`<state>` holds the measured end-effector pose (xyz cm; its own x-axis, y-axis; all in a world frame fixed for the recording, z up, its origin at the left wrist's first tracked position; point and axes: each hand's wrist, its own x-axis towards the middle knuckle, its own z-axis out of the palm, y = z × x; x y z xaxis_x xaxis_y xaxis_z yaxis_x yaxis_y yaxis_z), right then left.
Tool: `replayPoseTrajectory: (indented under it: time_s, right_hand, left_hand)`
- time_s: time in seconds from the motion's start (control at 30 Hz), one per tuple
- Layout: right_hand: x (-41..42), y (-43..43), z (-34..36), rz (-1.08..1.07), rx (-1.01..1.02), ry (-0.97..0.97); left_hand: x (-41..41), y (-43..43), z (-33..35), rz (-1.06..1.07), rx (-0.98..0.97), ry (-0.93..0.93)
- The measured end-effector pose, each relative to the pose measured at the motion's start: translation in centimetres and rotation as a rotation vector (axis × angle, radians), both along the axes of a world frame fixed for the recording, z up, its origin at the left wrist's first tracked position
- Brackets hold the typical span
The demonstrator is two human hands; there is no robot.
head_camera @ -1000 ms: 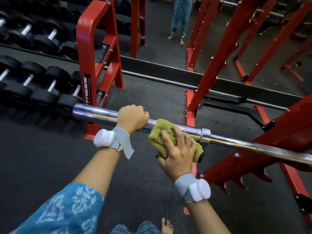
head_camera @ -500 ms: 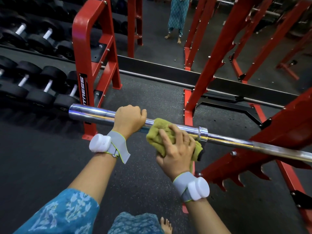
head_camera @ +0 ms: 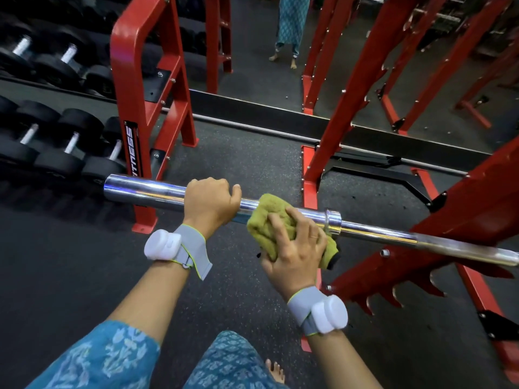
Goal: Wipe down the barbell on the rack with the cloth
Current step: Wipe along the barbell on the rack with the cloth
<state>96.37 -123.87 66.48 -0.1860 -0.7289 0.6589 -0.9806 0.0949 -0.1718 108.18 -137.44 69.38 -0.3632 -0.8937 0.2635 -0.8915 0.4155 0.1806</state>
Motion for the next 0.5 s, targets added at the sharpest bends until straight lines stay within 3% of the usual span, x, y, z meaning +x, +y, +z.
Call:
replayPoseTrajectory:
  time_s: [0.2, 0.4, 0.5]
  right_hand:
    - [0.1, -2.6, 3.1, -0.193, -0.017, -0.210]
    - [1.6, -1.7, 1.0, 0.075, 0.072, 0.050]
    - [0.7, -0.1, -0.1, 0.108, 0.040, 0.078]
  left_hand:
    - [-0.9, -1.5, 1.6, 0.008, 0.199, -0.139]
    - [-0.7, -1.6, 1.7, 0.019, 0.230, -0.184]
    - [-0.7, -1.4, 1.5, 0.029, 0.210, -0.158]
